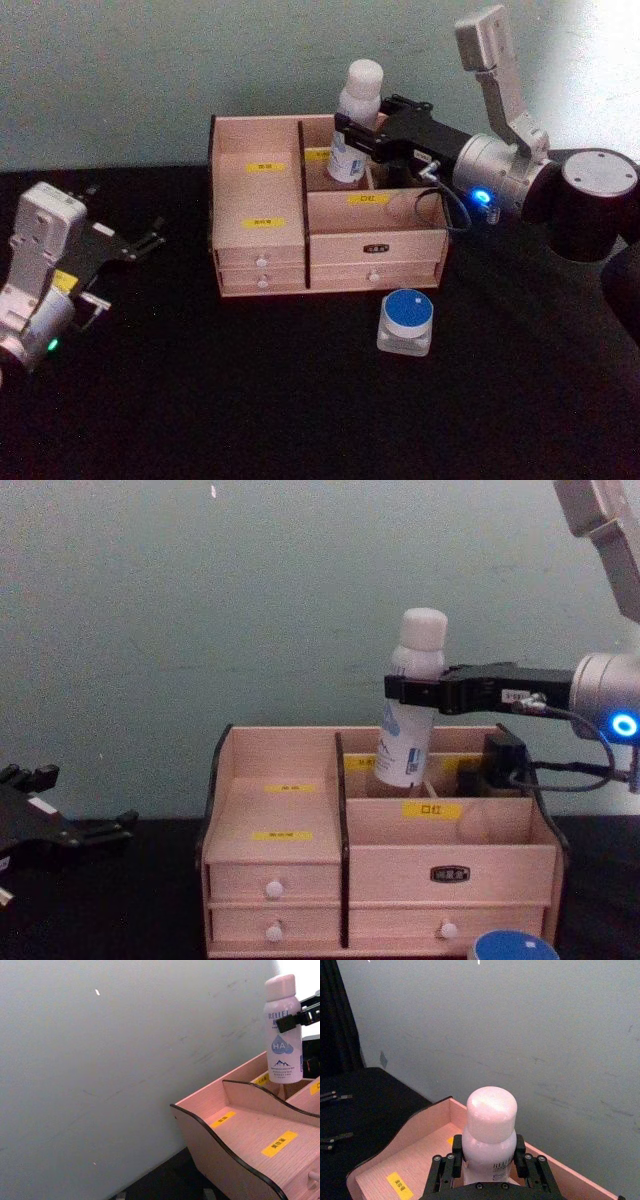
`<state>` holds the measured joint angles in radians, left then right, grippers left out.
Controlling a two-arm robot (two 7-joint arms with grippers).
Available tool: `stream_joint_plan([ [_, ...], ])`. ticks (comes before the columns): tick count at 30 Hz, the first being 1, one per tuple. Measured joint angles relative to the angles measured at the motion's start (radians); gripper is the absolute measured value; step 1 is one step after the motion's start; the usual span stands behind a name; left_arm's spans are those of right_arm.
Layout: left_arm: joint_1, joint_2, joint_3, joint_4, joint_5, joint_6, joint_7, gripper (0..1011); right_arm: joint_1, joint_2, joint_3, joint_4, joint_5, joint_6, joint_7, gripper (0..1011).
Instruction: Pick up the facial cleanser and watermelon frost from the table and place them into the tiered storage box.
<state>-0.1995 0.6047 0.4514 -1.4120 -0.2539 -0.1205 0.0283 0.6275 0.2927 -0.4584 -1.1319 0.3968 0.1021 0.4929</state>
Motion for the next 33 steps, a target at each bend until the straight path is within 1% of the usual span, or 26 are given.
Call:
stream_joint_plan([
  [11, 0.0, 0.0, 0.0, 0.0, 0.0, 0.0, 0.0, 1001, 0.015, -0.014, -0.009, 0.044, -0.022, -0.002, 0.001, 589],
  [24, 0.0, 0.0, 0.0, 0.0, 0.0, 0.0, 0.0, 1001, 0.015, -0.028, -0.011, 0.082, -0.03, 0.0, 0.011, 589],
  [33, 0.0, 0.0, 0.0, 0.0, 0.0, 0.0, 0.0, 1001, 0.014, -0.037, -0.018, 0.109, -0.047, -0.002, 0.012, 589],
])
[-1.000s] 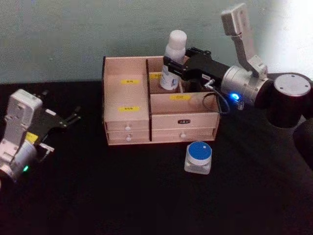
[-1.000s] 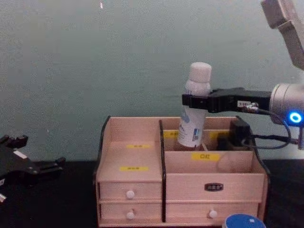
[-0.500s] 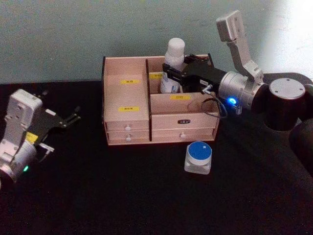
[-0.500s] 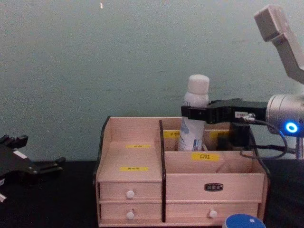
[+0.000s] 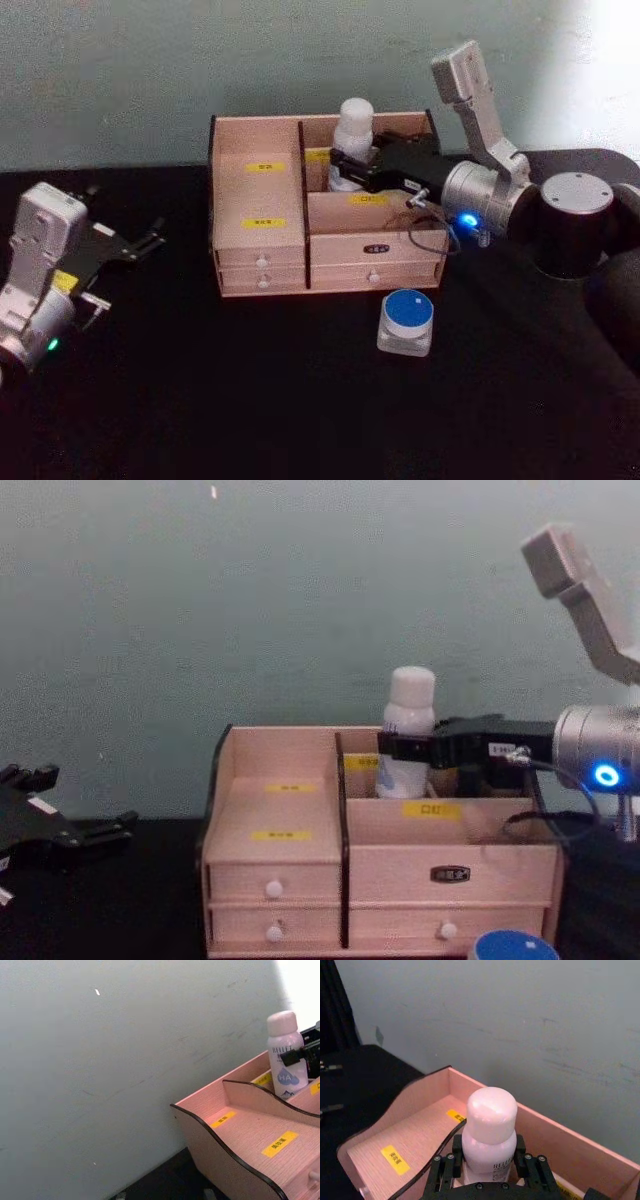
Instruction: Pick up the facial cleanser and watermelon frost from the table and place them into the tiered storage box.
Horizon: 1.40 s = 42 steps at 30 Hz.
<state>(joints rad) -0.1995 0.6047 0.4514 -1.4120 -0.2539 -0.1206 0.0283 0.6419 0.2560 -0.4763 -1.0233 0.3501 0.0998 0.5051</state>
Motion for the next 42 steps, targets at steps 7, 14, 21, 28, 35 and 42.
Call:
stream_joint_plan([
  [7, 0.0, 0.0, 0.0, 0.0, 0.0, 0.0, 0.0, 1001, 0.004, -0.008, -0.004, 0.023, -0.017, -0.008, -0.002, 589],
  [14, 0.0, 0.0, 0.0, 0.0, 0.0, 0.0, 0.0, 1001, 0.006, -0.009, -0.009, 0.029, -0.031, -0.012, -0.004, 589],
  [21, 0.0, 0.0, 0.0, 0.0, 0.0, 0.0, 0.0, 1001, 0.006, -0.009, -0.008, 0.028, -0.029, -0.012, -0.005, 605],
  [28, 0.0, 0.0, 0.0, 0.0, 0.0, 0.0, 0.0, 1001, 0.006, -0.009, -0.007, 0.028, -0.027, -0.012, -0.005, 805],
  [35, 0.0, 0.0, 0.0, 0.0, 0.0, 0.0, 0.0, 1001, 0.006, -0.009, -0.006, 0.027, -0.026, -0.012, -0.005, 984],
  [42, 0.0, 0.0, 0.0, 0.0, 0.0, 0.0, 0.0, 1001, 0.005, -0.008, -0.006, 0.027, -0.025, -0.012, -0.005, 1000],
])
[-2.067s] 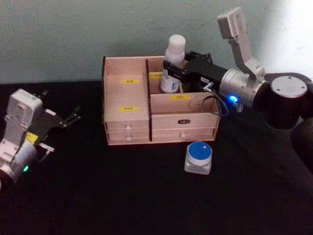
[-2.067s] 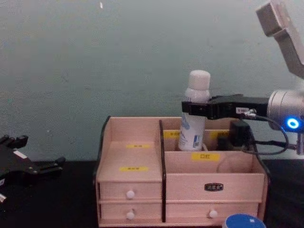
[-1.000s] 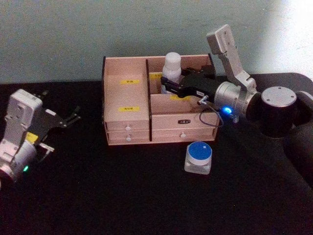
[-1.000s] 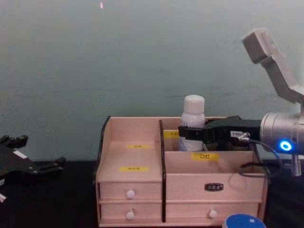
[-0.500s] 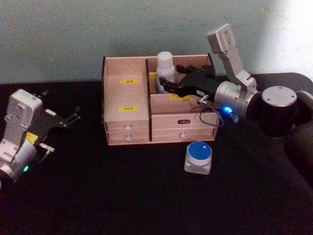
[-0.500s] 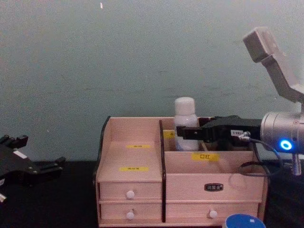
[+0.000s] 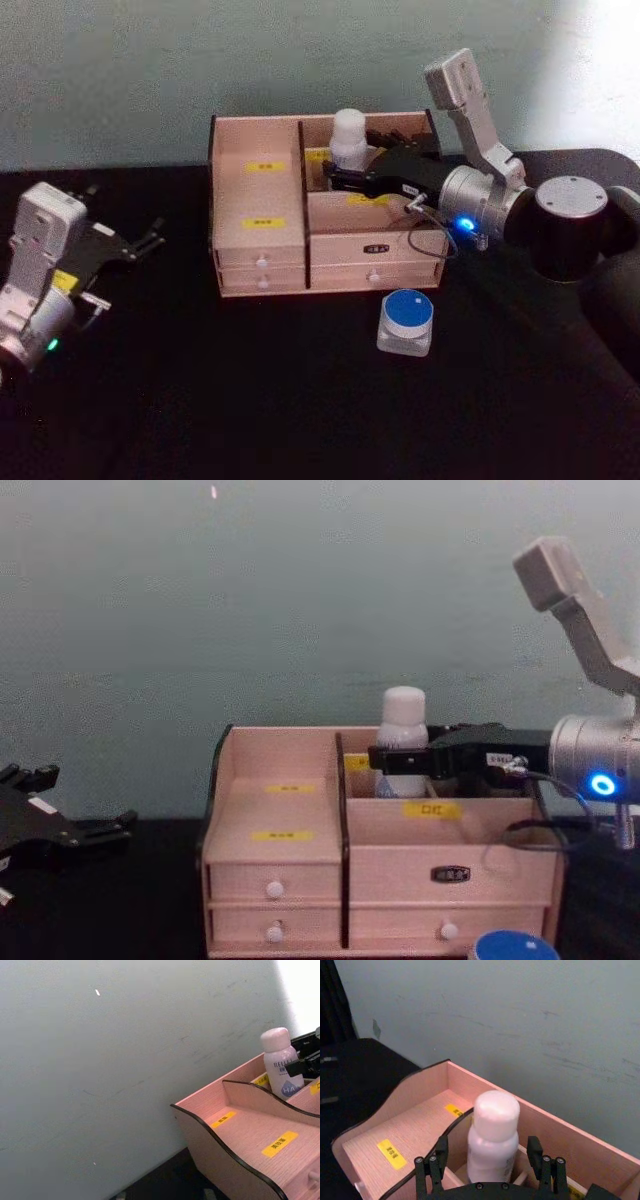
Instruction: Pick up the facial cleanser and watermelon frost from the table and place them into the tiered storage box.
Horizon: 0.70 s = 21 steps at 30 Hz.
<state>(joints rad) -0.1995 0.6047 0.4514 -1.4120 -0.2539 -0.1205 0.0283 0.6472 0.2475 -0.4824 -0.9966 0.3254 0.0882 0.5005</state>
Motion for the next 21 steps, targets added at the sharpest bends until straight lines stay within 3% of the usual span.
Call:
stream_joint_plan([
  [8, 0.0, 0.0, 0.0, 0.0, 0.0, 0.0, 0.0, 1001, -0.04, 0.029, 0.02, -0.092, 0.008, 0.016, 0.0, 1000],
  [10, 0.0, 0.0, 0.0, 0.0, 0.0, 0.0, 0.0, 1001, -0.074, 0.056, 0.032, -0.164, 0.02, 0.032, 0.001, 1000],
  [14, 0.0, 0.0, 0.0, 0.0, 0.0, 0.0, 0.0, 1001, -0.115, 0.09, 0.043, -0.24, 0.037, 0.047, 0.006, 1000],
  [21, 0.0, 0.0, 0.0, 0.0, 0.0, 0.0, 0.0, 1001, -0.239, 0.188, 0.058, -0.414, 0.074, 0.063, 0.022, 1000],
])
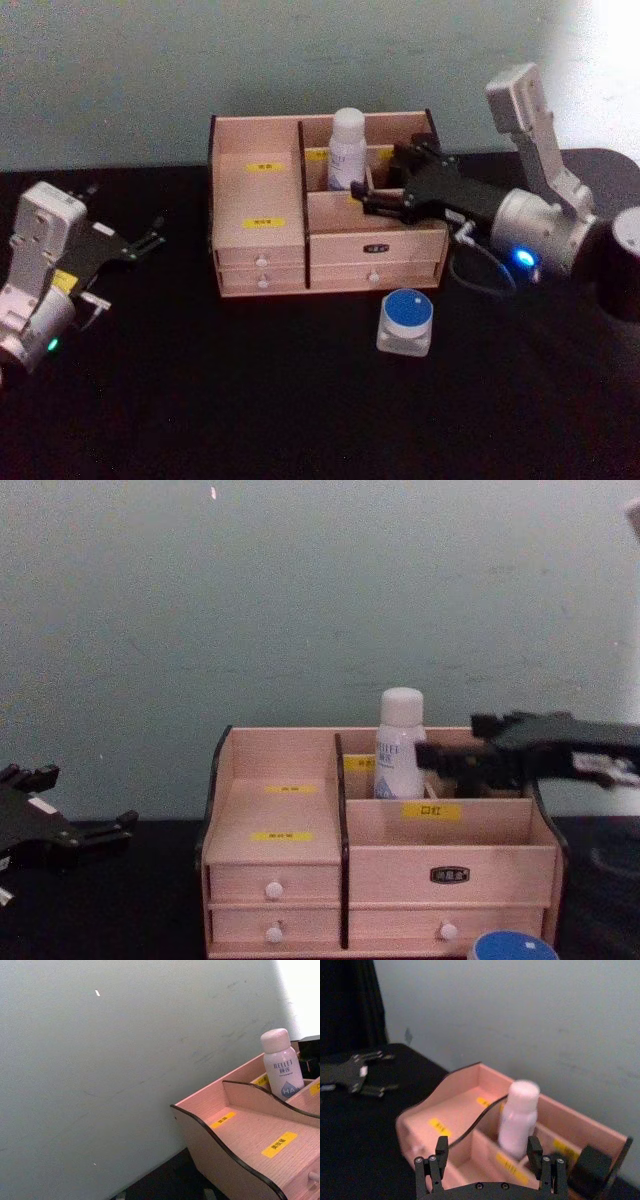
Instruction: Pick up the facial cleanser and watermelon frost from the table and place them into the tiered storage box.
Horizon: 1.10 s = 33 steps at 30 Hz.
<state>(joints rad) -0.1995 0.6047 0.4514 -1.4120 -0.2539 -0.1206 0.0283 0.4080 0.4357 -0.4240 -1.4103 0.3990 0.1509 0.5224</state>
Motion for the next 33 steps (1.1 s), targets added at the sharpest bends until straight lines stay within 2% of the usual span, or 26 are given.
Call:
stream_joint_plan([
  [7, 0.0, 0.0, 0.0, 0.0, 0.0, 0.0, 0.0, 1001, -0.124, 0.087, 0.013, -0.122, 0.025, 0.001, -0.001, 1000],
  [9, 0.0, 0.0, 0.0, 0.0, 0.0, 0.0, 0.0, 1001, -0.137, 0.097, 0.014, -0.134, 0.028, 0.002, -0.001, 1000],
  [10, 0.0, 0.0, 0.0, 0.0, 0.0, 0.0, 0.0, 1001, -0.174, 0.124, 0.019, -0.166, 0.034, 0.005, -0.004, 1000],
  [13, 0.0, 0.0, 0.0, 0.0, 0.0, 0.0, 0.0, 1001, -0.205, 0.147, 0.024, -0.193, 0.038, 0.012, -0.009, 1000],
  [16, 0.0, 0.0, 0.0, 0.0, 0.0, 0.0, 0.0, 1001, -0.255, 0.187, 0.033, -0.238, 0.046, 0.04, -0.022, 1000],
  [20, 0.0, 0.0, 0.0, 0.0, 0.0, 0.0, 0.0, 1001, -0.295, 0.221, 0.039, -0.269, 0.053, 0.075, -0.033, 1000],
  [27, 0.0, 0.0, 0.0, 0.0, 0.0, 0.0, 0.0, 1001, -0.338, 0.254, 0.042, -0.295, 0.069, 0.11, -0.037, 1000],
  [33, 0.0, 0.0, 0.0, 0.0, 0.0, 0.0, 0.0, 1001, -0.342, 0.263, 0.025, -0.29, 0.07, 0.122, -0.031, 1000],
])
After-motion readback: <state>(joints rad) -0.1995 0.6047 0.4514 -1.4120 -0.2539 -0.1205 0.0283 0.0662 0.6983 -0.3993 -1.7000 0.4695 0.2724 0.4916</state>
